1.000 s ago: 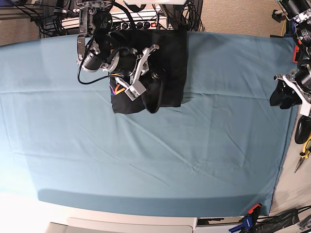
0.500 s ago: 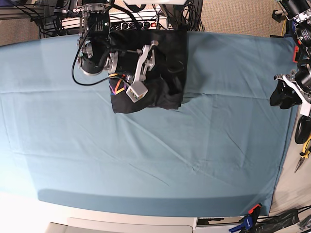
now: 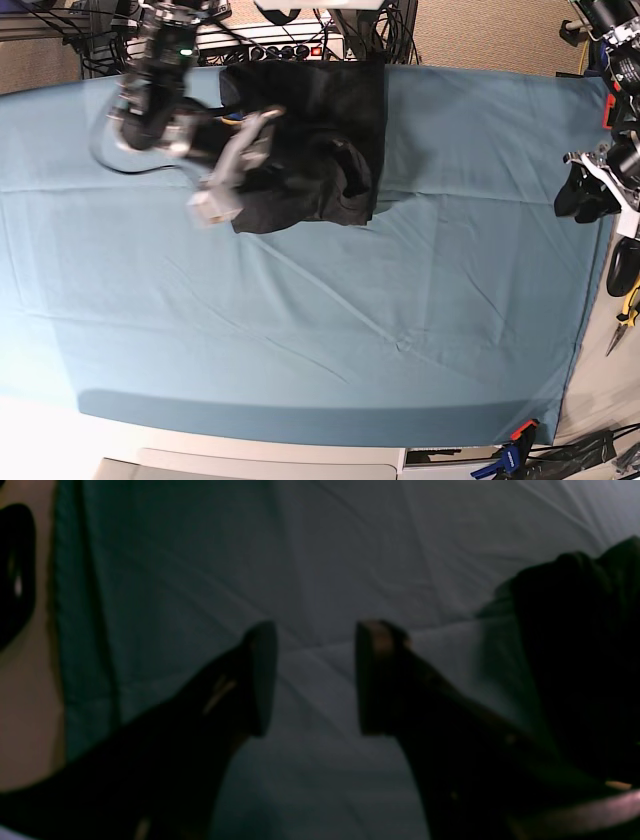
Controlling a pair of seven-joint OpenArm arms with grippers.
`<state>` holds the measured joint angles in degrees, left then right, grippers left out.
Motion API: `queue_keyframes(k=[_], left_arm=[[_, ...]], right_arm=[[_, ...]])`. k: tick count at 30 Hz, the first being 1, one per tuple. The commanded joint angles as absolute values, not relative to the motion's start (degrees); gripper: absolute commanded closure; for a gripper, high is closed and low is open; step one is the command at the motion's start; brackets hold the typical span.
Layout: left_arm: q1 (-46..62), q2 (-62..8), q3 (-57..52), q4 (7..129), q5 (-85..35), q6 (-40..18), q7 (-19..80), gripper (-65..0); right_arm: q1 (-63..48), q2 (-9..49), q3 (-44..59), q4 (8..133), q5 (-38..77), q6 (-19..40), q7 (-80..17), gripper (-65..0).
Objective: Fold the T-shirt properly
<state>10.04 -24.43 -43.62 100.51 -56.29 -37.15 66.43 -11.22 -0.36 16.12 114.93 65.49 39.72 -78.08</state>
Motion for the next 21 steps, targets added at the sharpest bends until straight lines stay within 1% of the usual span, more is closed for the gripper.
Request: queue_keyframes(k=[1, 3, 6, 7, 11, 12, 17, 21], left_arm=[[9.7, -25.5, -44.0, 101.4, -58.0, -37.4, 65.2, -25.8], [9.7, -25.5, -44.0, 101.4, -58.1, -37.3, 65.2, -25.8], [9.7, -25.1, -43.9, 101.4, -59.4, -37.4, 65.2, -25.8], [9.7, -24.7, -43.7, 101.4, -59.7, -37.4, 65.2, -25.8], [9.7, -22.1, -41.3, 101.4, -60.5, -38.0, 65.8, -25.8], [9.7, -21.4, -40.3, 101.4, -60.5, -38.8, 65.8, -25.8], [9.6, -17.9, -33.0, 101.4, -60.7, -38.9, 65.7, -25.8], [9.5, -16.5, -27.5, 101.4, -60.1, -40.0, 65.6, -25.8]], right_arm=[[-11.4, -0.3, 18.9, 116.6, 67.0, 40.0, -76.2, -24.3], [-12.0, 0.0, 24.8, 117.4, 67.0, 40.0, -75.9, -17.5], [-12.7, 0.0, 32.0, 117.4, 67.1, 40.0, -75.9, -3.2], [-13.0, 0.0, 33.7, 117.4, 67.0, 40.0, -76.0, 0.0], [-15.6, 0.0, 35.6, 117.4, 67.0, 40.0, -75.9, 0.0], [-16.3, 0.0, 35.1, 117.4, 66.9, 40.0, -75.9, 0.0], [-18.5, -0.1, 31.4, 117.3, 63.8, 40.0, -74.7, 0.0], [-18.6, -0.2, 28.7, 117.3, 60.9, 40.0, -73.3, 0.0]])
